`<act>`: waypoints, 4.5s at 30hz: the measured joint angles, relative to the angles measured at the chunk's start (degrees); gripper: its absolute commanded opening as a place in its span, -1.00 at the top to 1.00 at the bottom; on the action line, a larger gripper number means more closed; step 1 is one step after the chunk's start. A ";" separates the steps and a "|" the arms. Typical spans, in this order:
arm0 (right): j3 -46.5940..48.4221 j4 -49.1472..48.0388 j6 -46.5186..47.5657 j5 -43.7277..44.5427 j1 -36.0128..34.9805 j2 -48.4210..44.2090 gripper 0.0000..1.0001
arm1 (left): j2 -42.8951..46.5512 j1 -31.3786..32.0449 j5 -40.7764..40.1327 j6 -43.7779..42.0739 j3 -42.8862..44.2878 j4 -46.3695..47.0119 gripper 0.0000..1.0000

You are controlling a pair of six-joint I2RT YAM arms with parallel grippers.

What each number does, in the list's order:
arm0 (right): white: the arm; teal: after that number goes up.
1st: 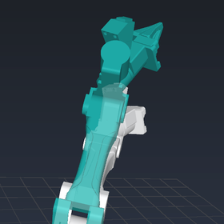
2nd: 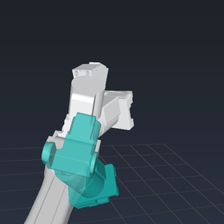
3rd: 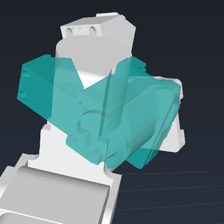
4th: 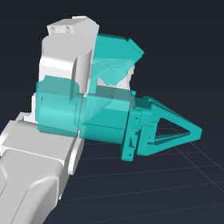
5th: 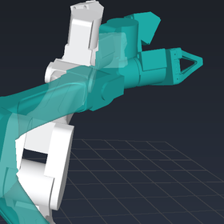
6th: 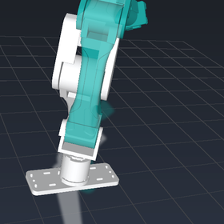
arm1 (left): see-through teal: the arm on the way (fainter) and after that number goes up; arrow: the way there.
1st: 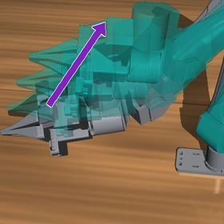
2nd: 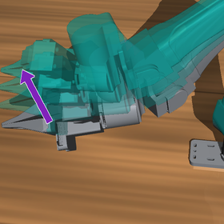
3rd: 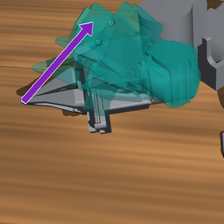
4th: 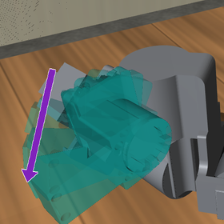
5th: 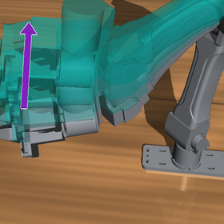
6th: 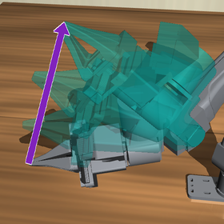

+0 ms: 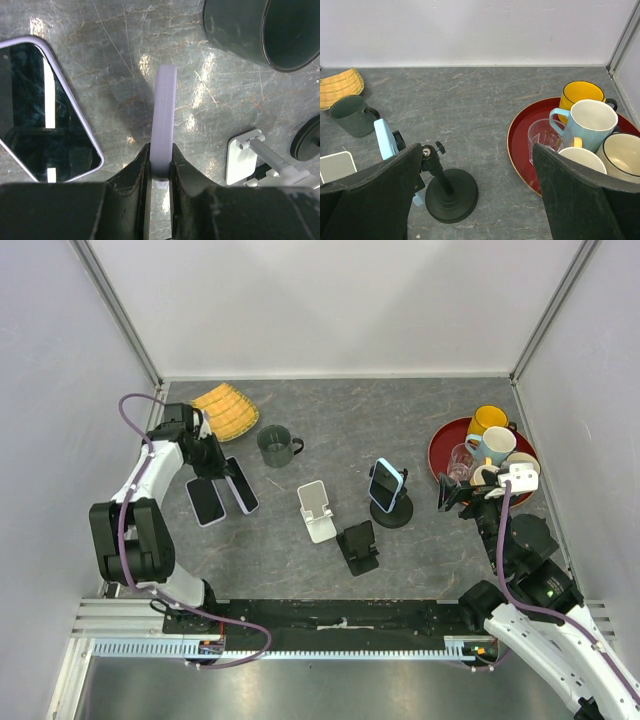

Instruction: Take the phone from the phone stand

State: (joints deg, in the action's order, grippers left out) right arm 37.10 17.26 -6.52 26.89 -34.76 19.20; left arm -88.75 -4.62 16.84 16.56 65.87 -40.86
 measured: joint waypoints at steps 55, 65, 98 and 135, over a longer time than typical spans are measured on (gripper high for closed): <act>3.37 2.67 -2.14 -8.39 0.00 10.60 -0.91 | 14.69 9.14 -8.48 -1.49 -6.91 9.79 -0.83; 14.69 9.53 -2.71 -25.88 -0.02 27.34 -0.87 | 40.59 17.22 -9.33 -4.31 -18.14 16.57 -1.00; 20.28 6.60 0.44 -25.40 -0.09 44.96 1.00 | 49.35 19.65 -2.84 -4.70 -25.03 21.75 -0.97; 15.74 -8.22 -15.23 -18.40 7.08 48.30 1.00 | 48.41 20.15 -3.19 -4.72 -25.81 22.16 -0.96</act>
State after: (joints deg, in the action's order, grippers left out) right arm 52.84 9.04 -21.76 8.49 -27.68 67.51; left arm -40.34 15.53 13.65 11.84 40.05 -18.70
